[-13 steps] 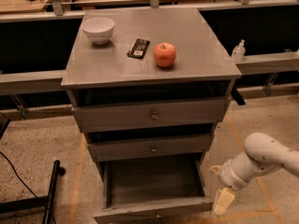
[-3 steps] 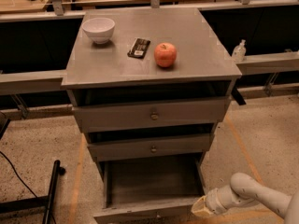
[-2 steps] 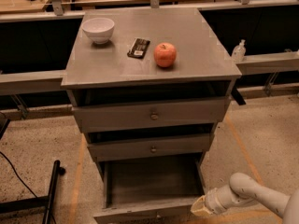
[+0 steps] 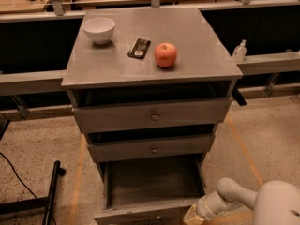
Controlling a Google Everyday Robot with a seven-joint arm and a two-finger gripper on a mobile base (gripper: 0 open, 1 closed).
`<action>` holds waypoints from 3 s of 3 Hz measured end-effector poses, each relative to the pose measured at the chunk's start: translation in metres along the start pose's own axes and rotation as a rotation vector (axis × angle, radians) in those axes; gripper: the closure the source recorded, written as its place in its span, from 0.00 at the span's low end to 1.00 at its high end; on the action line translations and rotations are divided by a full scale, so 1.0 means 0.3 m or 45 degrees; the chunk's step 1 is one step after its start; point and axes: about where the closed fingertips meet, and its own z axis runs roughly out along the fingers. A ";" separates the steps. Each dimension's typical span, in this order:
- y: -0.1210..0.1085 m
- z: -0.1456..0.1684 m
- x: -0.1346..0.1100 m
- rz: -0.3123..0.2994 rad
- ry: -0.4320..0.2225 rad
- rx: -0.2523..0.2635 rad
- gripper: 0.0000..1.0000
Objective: Close bottom drawer
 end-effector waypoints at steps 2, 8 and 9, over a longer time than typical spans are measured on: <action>-0.013 0.145 0.030 -0.099 0.037 0.038 1.00; -0.040 0.026 0.018 -0.184 -0.036 0.260 1.00; -0.028 0.040 0.014 -0.186 -0.040 0.247 1.00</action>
Offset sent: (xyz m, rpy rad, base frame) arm -0.0036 0.0276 -0.0536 -0.0481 -0.1385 0.0500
